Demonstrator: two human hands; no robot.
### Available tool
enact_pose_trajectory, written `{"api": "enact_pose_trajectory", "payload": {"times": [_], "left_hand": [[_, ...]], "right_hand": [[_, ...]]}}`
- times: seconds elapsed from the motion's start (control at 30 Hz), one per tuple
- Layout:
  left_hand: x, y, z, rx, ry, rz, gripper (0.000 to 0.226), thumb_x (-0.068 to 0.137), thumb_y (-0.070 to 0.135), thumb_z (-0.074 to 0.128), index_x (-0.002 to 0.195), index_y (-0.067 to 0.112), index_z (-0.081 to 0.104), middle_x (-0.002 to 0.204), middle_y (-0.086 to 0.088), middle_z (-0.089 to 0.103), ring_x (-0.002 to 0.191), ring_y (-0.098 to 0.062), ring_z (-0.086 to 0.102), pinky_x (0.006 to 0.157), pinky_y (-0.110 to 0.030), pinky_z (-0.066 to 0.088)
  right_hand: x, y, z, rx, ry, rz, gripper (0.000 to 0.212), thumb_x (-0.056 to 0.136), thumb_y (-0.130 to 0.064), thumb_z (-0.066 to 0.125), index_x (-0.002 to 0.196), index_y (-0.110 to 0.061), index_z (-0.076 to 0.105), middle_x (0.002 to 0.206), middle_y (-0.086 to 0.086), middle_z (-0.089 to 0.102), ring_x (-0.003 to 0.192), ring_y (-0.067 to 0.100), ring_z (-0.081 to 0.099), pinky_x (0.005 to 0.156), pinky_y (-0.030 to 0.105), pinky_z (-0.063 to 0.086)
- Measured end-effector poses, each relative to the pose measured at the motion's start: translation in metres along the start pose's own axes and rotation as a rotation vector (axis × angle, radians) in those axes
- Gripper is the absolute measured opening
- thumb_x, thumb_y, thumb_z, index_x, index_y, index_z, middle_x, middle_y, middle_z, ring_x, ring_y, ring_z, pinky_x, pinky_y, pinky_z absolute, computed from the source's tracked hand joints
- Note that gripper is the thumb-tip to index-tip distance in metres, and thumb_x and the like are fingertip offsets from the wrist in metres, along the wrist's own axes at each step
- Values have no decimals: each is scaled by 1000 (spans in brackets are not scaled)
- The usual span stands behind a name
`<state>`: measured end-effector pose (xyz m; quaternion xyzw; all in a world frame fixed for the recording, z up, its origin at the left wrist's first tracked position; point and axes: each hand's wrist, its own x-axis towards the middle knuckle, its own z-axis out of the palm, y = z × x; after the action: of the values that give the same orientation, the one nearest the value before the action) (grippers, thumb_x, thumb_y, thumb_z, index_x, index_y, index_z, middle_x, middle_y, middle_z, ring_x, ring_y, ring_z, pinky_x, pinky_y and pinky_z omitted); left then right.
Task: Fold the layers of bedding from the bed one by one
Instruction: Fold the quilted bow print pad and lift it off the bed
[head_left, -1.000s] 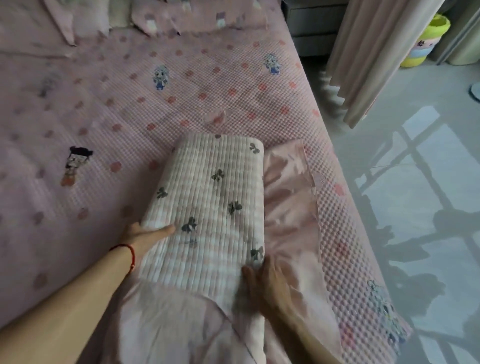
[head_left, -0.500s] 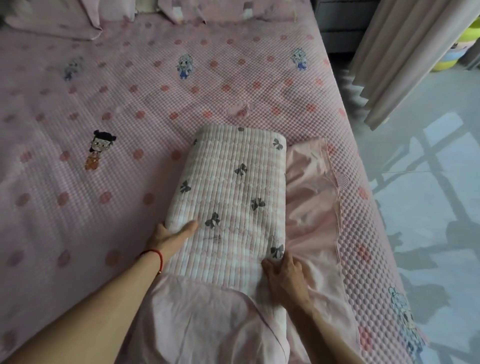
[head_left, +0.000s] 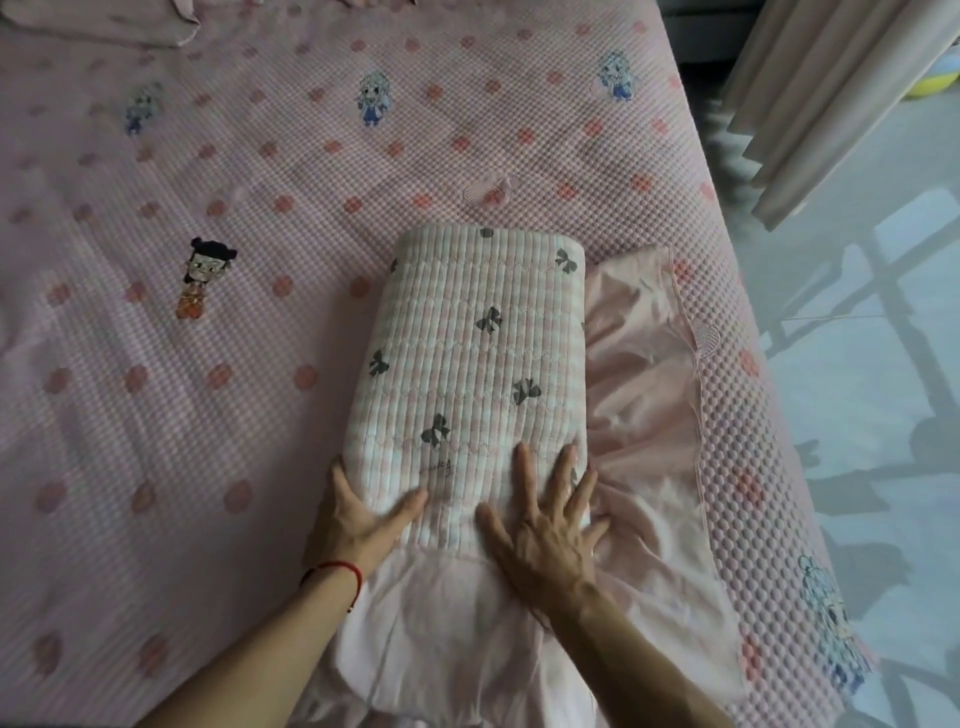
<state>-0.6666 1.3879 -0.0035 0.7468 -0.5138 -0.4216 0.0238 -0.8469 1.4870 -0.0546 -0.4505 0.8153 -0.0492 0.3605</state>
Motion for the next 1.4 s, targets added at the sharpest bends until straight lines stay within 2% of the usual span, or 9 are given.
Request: {"api": "enact_pose_trajectory", "payload": {"times": [0.13,0.27,0.43,0.6,0.7,0.9,1.07,1.17,1.4], "left_hand": [[-1,-2,14,447,201,360,106,80,76,52,159,37,-8,163,-16,15,141,-44,30,104,-61,40],[17,39,40,683,50,691,96,76,90,36,150,57,-15,162,-2,-34,145,-40,-34,103,-85,2],[49,82,61,834,-95,621,126,58,98,48,137,56,-40,144,-4,-58,132,-50,-47,93,-89,-9],[61,89,79,936,-175,461,140,60,92,56,132,41,-52,137,-10,-63,128,-57,-46,90,-92,-4],[72,89,81,914,-232,446,142,60,91,59,132,40,-53,136,-10,-64,126,-56,-49,90,-91,-6],[82,80,77,812,-275,473,142,57,89,64,135,47,-47,139,-2,-62,127,-47,-54,95,-86,-14],[81,81,77,828,-266,470,141,57,88,65,138,48,-44,140,0,-62,126,-44,-56,96,-85,-14],[80,80,77,830,-243,470,141,56,90,63,139,48,-42,141,0,-61,125,-42,-57,97,-85,-14],[72,77,73,758,-153,542,137,54,92,63,142,52,-35,146,3,-56,131,-41,-53,98,-83,-18]], "right_hand": [[4,-4,-15,-69,41,-16,78,91,-80,24,156,-48,-5,167,14,-20,153,47,-9,118,71,-3],[45,-3,-58,-54,378,-188,37,99,-54,40,131,-36,36,144,5,25,143,33,25,116,70,18],[170,-27,-133,-33,437,-446,49,93,-51,42,137,-29,40,136,-2,36,119,19,37,101,57,42],[275,-65,-187,-202,133,-348,96,79,-80,57,155,-47,8,166,-6,17,154,38,8,115,77,7],[313,-74,-211,-322,-53,-348,135,43,-106,51,156,-51,3,168,-5,20,153,34,22,117,72,19],[303,-90,-226,-512,-261,-372,89,87,-66,63,155,-16,35,159,13,38,147,36,33,119,52,25],[306,-88,-228,-402,-331,-397,103,76,-72,71,155,-18,35,162,9,36,148,35,32,120,54,28],[304,-90,-245,-407,-270,-355,133,43,-95,73,154,-33,34,162,5,37,145,36,37,115,59,32],[262,-106,-275,-567,-328,-466,95,44,-102,62,116,-39,67,123,-10,69,121,23,60,113,59,36]]}}
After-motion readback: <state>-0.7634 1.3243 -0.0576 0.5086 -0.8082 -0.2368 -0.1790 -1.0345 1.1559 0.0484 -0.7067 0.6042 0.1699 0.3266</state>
